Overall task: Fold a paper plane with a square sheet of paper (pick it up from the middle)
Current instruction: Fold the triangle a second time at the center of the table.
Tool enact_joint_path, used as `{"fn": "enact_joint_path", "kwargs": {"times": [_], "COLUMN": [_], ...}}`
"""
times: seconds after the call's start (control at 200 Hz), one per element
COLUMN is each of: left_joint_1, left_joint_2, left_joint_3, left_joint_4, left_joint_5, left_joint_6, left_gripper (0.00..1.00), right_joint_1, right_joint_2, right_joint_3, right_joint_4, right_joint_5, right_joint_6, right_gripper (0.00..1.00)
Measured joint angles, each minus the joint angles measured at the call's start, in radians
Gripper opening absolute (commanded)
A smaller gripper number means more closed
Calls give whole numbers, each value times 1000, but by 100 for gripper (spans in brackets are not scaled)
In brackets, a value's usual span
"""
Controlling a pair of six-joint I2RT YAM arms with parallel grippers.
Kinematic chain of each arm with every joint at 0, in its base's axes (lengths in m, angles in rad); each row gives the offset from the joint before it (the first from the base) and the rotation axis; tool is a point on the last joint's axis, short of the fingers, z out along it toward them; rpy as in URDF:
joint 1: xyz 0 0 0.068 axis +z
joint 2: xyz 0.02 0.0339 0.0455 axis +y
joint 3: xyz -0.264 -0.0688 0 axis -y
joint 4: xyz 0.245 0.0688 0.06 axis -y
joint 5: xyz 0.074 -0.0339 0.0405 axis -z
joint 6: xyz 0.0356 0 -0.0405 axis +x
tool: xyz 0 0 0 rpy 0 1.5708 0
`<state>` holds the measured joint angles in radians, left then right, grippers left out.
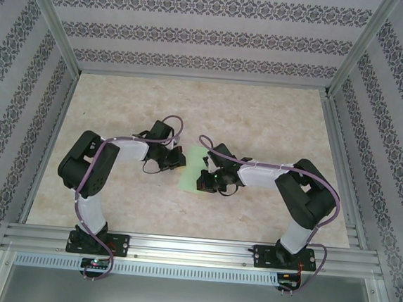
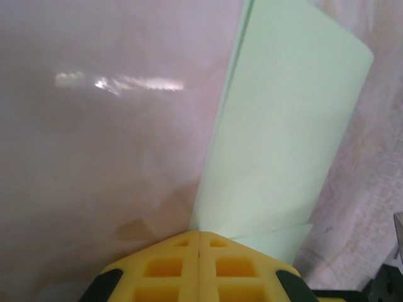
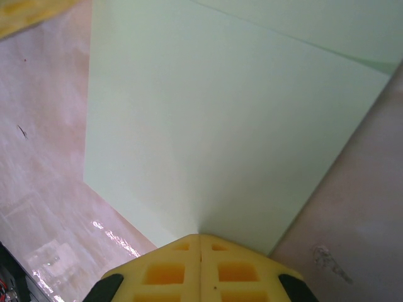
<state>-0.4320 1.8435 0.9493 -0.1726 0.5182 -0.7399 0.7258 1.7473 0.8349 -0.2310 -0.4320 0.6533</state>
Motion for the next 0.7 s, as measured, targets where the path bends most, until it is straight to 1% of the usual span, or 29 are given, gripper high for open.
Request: {"fn": "enact_joint_path", "kwargs": {"times": [0.17,0.32,0.37,0.46,0.55,0.59,0.624,0.699], "left_joint_1": [32,51,52,51,51,51,51,48], "left_joint_2": [0,-16,-34,-84,-164,-197,-225,-272], "left_joint_3": [39,49,48,39,10,-4,-16,-43], "left_joint_4": [-45,-76,-85,-89,-90,-91,-90,-90], "left_joint_5": [-80,-110,-110,-110,-109,-110,-110,-110], "left_joint_6": [31,45,46,44,32,26,21,9], "left_gripper": [2,5,9,17,28,30,31,34], "right_joint_1": [0,1,1,0,-7,-15,-23,-51], "right_joint_2": [-2,-5,-5,-10,-50,-78,-106,-155], "right_joint_3": [1,15,30,69,128,151,169,193], "right_joint_4": [2,-12,-40,-104,-144,-145,-143,-142], "right_joint_5": [0,1,6,25,52,64,73,95], "right_joint_6": [0,5,8,12,12,9,9,8], "right_gripper": [0,6,10,22,32,37,40,42]}}
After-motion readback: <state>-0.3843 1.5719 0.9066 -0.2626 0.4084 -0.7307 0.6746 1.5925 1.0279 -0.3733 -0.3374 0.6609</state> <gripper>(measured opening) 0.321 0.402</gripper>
